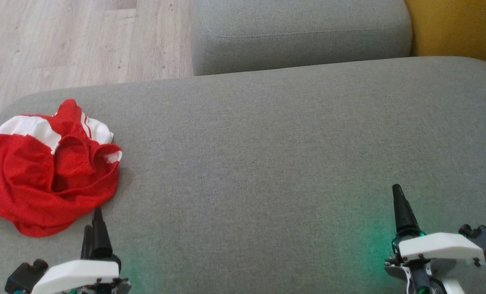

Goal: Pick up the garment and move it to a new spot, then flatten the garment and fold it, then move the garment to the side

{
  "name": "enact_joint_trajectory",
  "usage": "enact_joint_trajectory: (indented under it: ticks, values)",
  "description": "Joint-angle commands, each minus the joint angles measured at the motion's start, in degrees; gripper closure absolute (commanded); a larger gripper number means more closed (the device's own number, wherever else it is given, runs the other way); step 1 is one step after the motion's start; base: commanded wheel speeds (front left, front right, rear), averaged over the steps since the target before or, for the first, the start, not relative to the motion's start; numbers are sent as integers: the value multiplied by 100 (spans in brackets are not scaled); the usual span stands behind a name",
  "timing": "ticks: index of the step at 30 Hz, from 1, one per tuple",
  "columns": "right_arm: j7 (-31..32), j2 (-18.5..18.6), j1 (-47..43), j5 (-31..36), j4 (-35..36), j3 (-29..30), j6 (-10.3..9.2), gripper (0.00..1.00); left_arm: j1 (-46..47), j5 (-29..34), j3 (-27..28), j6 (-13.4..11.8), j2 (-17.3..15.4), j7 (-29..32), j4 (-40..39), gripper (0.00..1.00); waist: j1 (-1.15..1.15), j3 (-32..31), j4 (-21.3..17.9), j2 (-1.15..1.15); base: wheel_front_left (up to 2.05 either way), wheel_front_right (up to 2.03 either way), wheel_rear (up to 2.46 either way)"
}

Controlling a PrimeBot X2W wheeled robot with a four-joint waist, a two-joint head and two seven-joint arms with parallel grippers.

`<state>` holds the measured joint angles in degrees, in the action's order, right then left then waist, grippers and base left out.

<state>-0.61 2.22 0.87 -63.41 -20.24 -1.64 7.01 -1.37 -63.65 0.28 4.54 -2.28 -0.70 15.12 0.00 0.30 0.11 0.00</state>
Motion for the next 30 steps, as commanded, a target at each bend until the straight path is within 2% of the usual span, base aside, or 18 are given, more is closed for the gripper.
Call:
enact_joint_trajectory:
  ticks: [1, 30]
  values:
    - [-82, 28, 372, 204, 225, -118, 18, 0, 301, 230, 28, -10, -36, -83, -240, 0, 0, -5, 3, 0, 0, 0, 0]
    - [-573, 41, 609, 2189, 288, -722, 28, 0, 387, 2365, -261, -338, -44, -570, -492, 0, 0, 0, 19, 0, 0, 0, 0]
